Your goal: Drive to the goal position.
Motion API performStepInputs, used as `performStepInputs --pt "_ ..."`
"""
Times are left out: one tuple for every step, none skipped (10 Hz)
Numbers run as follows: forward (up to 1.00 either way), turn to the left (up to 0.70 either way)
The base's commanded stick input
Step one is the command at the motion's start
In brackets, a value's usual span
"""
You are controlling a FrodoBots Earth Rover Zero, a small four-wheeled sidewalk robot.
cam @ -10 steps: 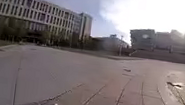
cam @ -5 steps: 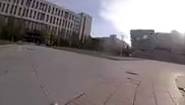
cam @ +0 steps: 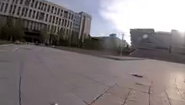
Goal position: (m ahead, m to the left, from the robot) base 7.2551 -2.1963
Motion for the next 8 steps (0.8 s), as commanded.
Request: performStepInputs --pt "1.00 0.00" --pt "1.00 0.00" --pt "1.00 0.00" --pt "1.00 0.00" --pt "1.00 0.00" --pt "1.00 0.00" --pt "1.00 0.00" --pt "1.00 0.00"
